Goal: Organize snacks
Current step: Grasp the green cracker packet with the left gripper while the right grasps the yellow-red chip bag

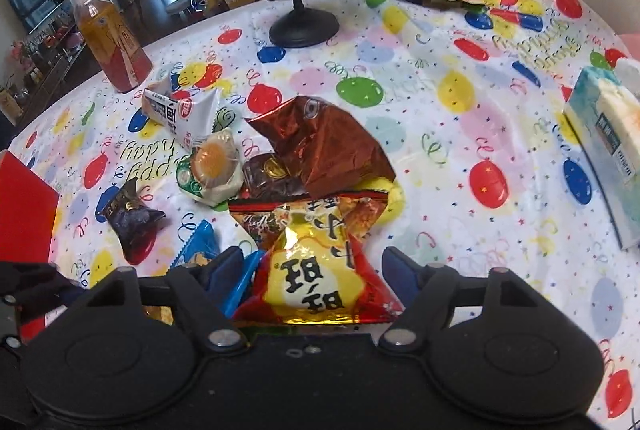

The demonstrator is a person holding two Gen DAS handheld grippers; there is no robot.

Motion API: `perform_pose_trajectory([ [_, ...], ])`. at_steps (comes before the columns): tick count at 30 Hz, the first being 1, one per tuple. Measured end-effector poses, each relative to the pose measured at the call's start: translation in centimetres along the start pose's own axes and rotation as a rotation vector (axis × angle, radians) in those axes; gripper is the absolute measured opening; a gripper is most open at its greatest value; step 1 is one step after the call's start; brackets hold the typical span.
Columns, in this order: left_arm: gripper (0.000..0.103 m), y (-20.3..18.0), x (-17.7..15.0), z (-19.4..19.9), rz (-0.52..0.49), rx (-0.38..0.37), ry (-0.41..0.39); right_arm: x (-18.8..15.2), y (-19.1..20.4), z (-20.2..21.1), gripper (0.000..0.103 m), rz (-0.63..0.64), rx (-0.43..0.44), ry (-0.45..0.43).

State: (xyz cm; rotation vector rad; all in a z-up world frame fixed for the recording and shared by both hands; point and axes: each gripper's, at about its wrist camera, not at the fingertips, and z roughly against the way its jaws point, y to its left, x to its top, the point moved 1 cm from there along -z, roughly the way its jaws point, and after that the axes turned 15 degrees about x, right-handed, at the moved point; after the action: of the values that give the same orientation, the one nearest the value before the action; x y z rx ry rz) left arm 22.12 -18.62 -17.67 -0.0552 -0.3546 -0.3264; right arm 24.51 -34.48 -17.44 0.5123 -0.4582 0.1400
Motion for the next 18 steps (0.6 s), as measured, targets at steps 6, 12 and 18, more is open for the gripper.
perform_pose_trajectory([
  [6,0.063,-0.5,0.5,-0.5,-0.046,-0.023,-0.002,-0.1,0.1,-0.4,0.072,-0.008,-0.005,0.005],
  [12,0.052,-0.3,0.6,-0.1,-0.016,-0.003,-0.005,-0.3,-0.3,0.3,0.053,-0.037,-0.007,-0.012],
  [18,0.047,0.3,0.2,0.9,0.036,0.026,-0.018,-0.7,-0.1,1.5,0.048,-0.051,-0.001,-0.041],
])
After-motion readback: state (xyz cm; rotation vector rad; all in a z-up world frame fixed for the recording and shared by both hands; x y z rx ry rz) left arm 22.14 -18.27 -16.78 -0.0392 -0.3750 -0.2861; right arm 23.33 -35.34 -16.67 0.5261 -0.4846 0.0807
